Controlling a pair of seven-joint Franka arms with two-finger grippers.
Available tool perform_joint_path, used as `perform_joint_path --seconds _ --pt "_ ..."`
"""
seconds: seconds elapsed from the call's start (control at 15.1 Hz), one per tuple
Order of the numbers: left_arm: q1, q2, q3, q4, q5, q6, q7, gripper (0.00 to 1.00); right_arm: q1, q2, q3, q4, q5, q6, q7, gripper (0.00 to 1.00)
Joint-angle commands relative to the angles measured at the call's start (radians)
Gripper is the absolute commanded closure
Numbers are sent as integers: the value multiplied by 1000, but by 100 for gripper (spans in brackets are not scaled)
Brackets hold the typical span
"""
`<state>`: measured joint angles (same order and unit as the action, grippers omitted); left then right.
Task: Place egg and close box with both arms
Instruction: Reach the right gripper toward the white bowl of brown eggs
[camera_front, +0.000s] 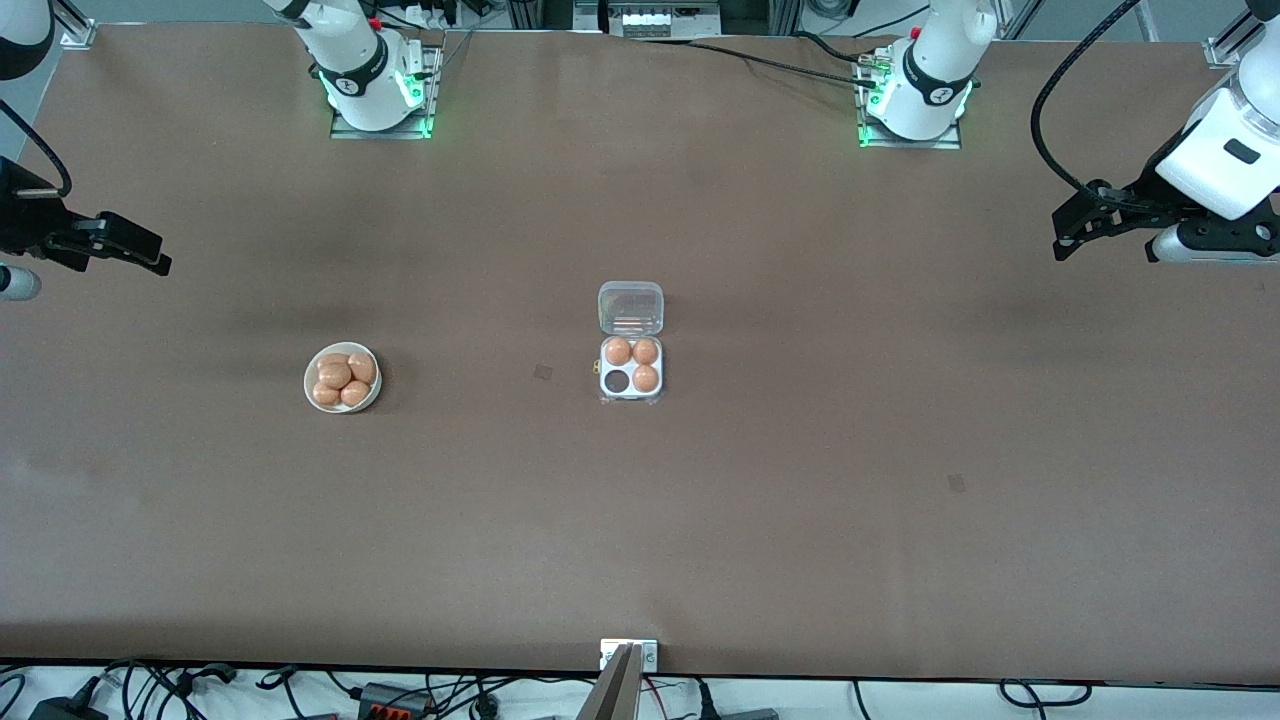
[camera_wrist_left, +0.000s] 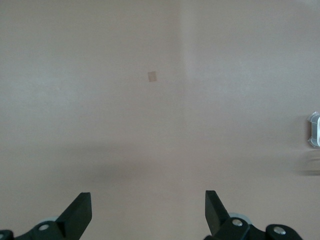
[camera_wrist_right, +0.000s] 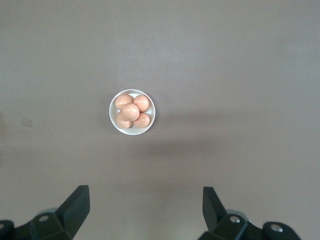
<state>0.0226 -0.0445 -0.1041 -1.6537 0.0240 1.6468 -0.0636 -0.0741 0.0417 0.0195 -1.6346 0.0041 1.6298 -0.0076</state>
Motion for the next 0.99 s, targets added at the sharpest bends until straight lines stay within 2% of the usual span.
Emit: perform_joint_path --seconds 0.0,0.46,0.93 --pt "-3 0 0 12 14 -21 11 0 -10 -5 10 6 7 -13 -12 0" --pt "-4 5 -5 12 14 -15 11 0 -9 32 11 12 1 -5 -11 0" --pt "-3 24 -5 51 19 -21 16 0 27 243 16 10 -12 91 3 0"
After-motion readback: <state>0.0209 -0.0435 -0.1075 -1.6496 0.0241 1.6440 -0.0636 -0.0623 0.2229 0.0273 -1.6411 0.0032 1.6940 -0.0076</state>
